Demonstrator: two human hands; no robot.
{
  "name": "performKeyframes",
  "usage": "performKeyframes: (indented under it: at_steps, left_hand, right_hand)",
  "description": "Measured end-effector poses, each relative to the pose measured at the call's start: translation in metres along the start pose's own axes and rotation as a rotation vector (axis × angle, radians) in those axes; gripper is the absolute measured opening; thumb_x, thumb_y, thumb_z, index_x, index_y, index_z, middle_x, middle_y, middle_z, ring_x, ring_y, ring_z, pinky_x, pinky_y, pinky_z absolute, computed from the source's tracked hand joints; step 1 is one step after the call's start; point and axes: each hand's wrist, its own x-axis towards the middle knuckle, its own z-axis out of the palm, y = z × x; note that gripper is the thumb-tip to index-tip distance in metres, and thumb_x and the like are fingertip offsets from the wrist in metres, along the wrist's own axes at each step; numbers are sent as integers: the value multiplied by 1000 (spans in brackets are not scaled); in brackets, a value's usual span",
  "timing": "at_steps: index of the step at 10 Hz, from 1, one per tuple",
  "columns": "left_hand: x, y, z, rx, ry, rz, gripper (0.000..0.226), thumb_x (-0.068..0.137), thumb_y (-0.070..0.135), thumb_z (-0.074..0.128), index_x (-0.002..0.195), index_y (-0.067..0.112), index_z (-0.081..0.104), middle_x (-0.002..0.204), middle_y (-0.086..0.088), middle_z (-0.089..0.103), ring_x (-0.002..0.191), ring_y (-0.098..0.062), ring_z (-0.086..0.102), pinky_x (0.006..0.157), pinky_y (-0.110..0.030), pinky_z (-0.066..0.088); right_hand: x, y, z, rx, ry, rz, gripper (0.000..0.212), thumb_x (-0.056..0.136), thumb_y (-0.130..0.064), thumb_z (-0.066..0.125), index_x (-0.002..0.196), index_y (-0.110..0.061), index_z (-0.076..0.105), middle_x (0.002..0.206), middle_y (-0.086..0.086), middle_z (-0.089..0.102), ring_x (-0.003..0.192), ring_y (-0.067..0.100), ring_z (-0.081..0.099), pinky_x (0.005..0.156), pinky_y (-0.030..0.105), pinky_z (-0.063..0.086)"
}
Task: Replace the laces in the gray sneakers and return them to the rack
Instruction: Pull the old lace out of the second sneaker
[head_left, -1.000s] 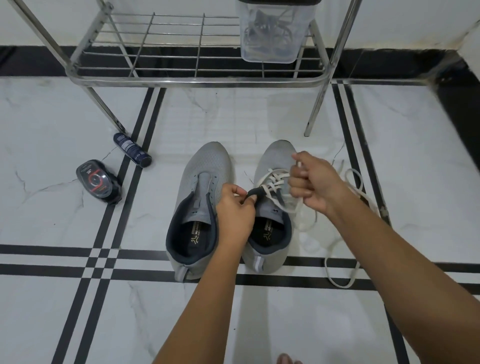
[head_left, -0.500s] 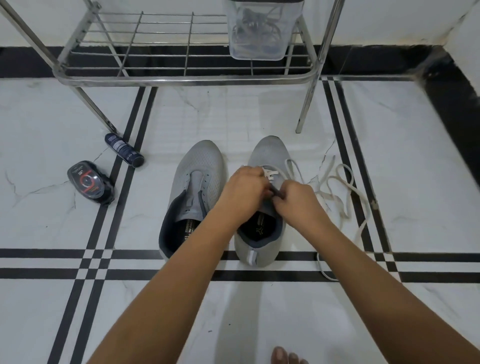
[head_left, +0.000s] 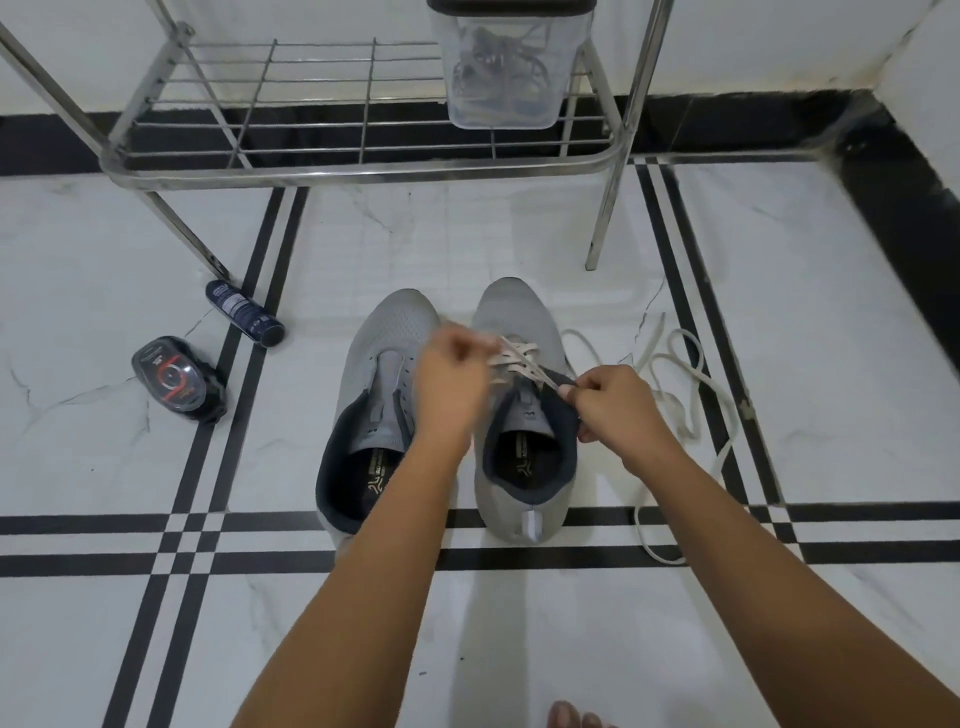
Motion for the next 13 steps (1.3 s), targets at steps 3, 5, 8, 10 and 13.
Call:
performKeyframes:
  at_steps: [3,5,8,10,13]
  left_hand:
    - [-5,0,-1,1246,-474,430,27,90,39,56,107,19,60,103,-1,54,92,-22,59,71,-30,42]
    - [12,9,-31,-117,206,-139,15,97,18,45,86,15,55,68,-2,58,53,-13,52,49,-18,43]
    - [-13,-9,12,1154,-193,323,46,87,38,58,128,17,49,134,-4,44,126,-26,35,102,-39,27]
    - [-12,-23,-14,691,5,116,24,91,21,56,104,5,69,97,-16,69,90,-27,61,70,-23,40]
    - [-6,-26,-8,651,-43,97,26,88,28,62,99,7,70,107,-15,55,107,-31,52,95,-43,41]
  right_hand:
    - [0,-5,3,31,-51,58,22,87,-12,58,86,10,60,75,27,63,67,36,64,72,47,58]
    - [0,-2,-5,43,-96,78,16,88,-14,58,89,2,61,71,15,60,56,24,58,69,38,56]
    - [5,-7,10,-164,18,-129,19,87,-17,57,84,0,64,78,13,63,79,27,59,63,29,40]
    - [9,10,-4,109,-2,101,21,85,-10,62,87,10,65,87,26,67,69,35,63,71,46,57]
    - [7,-27,24,-937,78,-593,35,81,-25,64,113,-13,58,121,4,52,113,28,45,88,37,35]
